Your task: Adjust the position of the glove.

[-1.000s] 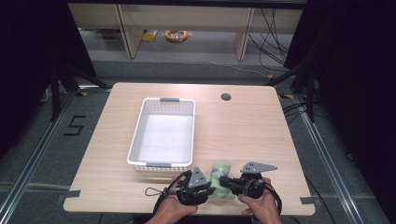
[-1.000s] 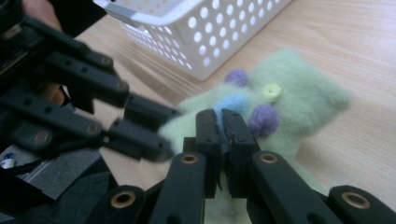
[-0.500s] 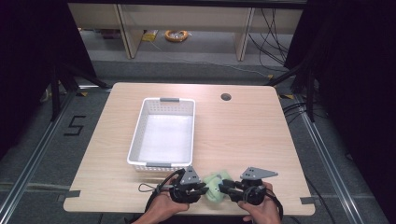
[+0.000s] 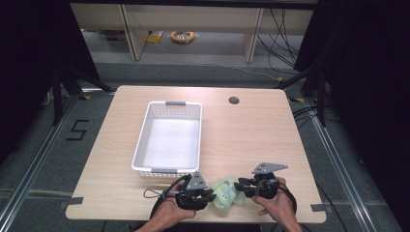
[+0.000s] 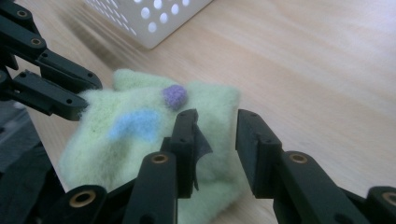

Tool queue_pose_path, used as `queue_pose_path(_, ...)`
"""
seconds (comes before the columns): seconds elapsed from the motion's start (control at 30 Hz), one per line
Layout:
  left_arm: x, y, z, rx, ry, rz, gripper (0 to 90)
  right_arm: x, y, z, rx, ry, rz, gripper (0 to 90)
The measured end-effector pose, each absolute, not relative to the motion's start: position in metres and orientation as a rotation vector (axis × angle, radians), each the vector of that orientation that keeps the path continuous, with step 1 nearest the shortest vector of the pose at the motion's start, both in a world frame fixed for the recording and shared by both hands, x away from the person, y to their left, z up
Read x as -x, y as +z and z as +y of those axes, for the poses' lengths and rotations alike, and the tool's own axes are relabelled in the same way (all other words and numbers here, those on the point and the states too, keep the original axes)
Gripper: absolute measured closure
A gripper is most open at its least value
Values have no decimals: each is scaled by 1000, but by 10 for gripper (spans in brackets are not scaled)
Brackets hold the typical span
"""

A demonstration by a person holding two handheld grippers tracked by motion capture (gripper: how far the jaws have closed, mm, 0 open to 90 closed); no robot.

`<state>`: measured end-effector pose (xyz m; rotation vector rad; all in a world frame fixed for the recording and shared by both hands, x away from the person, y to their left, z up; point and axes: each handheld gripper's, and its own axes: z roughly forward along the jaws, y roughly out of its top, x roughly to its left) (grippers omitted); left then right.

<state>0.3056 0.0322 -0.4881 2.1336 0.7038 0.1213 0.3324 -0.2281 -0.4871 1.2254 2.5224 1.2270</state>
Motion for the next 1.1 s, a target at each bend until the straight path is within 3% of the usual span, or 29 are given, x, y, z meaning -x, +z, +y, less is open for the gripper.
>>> queue_pose_path(0.2,-306,-485,33,-2140,124,718,796,-336,-489,-231,-1242,1318,2559,859)
queue_pose_path(0.4,-310,-475,35,-2131,153,695,805,-307,-469,-235,-1291,1418,2466,867)
queue_pose_path(0.7,-326,-469,28,-2110,187,710,808,-282,-472,-236,-1348,1461,2378,866)
queue_pose_path(1.1,-336,-486,24,-2082,157,796,784,-287,-495,-237,-1374,1378,2435,813)
